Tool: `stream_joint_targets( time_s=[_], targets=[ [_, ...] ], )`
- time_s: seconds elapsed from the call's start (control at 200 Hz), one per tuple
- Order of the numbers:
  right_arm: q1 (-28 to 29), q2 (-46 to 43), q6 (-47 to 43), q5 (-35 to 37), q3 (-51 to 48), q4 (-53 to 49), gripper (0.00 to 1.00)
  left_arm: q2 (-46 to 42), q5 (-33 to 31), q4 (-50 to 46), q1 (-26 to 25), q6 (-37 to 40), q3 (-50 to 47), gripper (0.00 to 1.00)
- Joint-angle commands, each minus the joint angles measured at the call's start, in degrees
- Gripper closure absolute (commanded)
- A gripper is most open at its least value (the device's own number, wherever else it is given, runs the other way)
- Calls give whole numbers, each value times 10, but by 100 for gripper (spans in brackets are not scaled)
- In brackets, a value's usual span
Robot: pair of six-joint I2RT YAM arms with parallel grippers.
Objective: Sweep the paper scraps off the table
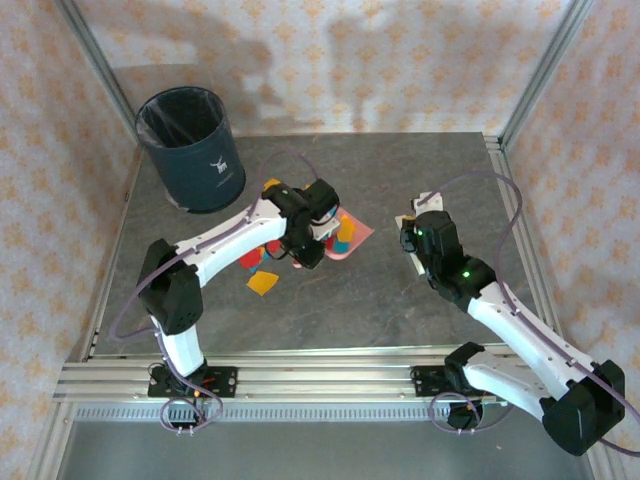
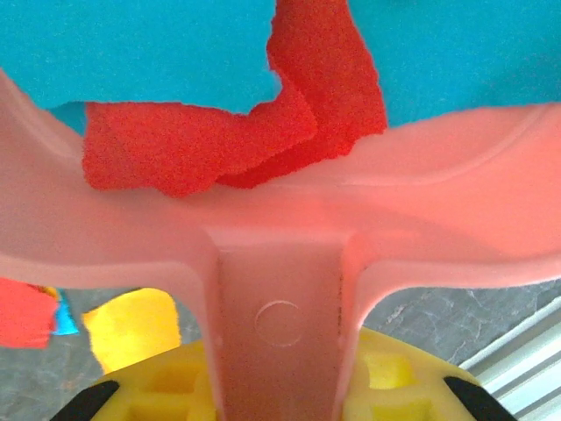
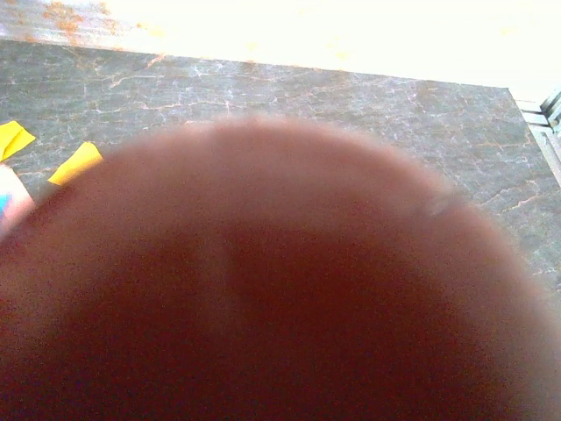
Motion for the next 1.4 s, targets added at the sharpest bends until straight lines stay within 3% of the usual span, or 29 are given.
stream_joint_targets(
  time_s=[0.0,0.781,1.071,1.396],
  targets=[
    [-3,-13,10,1,-4,0,100,-29,-26,-42,26,13,42,100],
    [-3,-1,29,-7,1,-9,100,19,-42,-130,199,-8,330,100],
    [-3,-2,37,-5,3,-15,100,48,12,-149,262,-26,417,100],
    [-3,1,43,-6,2,-16,100,54,92,-140,335,-43,429,100]
  ],
)
